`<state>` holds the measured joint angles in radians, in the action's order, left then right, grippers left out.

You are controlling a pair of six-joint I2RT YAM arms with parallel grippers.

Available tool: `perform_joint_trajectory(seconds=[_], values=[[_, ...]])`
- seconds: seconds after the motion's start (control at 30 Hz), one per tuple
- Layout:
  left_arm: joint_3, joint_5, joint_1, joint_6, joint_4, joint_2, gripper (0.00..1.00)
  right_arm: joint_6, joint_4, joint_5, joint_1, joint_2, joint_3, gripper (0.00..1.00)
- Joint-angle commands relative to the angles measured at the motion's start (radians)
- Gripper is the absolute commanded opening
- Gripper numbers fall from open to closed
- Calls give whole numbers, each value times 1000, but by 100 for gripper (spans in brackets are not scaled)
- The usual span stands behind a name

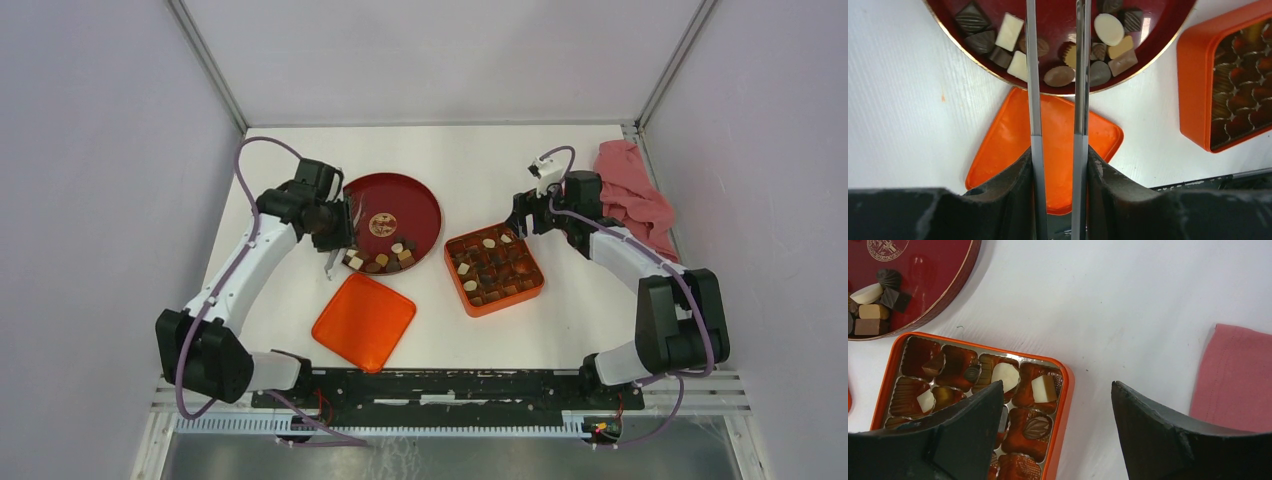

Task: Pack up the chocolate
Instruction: Pick up the fake chocolate from the plate.

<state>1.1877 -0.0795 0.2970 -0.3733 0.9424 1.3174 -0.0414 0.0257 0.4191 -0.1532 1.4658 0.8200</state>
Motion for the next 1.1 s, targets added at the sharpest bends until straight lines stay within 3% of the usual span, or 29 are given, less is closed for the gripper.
perform_joint_trajectory(seconds=[0.0, 0.23, 0.5, 0.6, 1.07], values=[[27, 6, -59, 50, 9, 33, 42, -10, 19, 31, 10, -35, -9, 84], [122, 132, -73, 265, 151, 118, 42, -8, 25, 36, 11, -34, -13, 85], [162, 56, -110, 354, 163, 187, 42, -3, 26, 41, 13, -26, -11, 85], [172, -18, -120, 353, 164, 205, 43, -2, 26, 41, 14, -23, -10, 85], [124, -63, -144, 155, 154, 195, 46, 9, 29, 51, 18, -2, -4, 85]])
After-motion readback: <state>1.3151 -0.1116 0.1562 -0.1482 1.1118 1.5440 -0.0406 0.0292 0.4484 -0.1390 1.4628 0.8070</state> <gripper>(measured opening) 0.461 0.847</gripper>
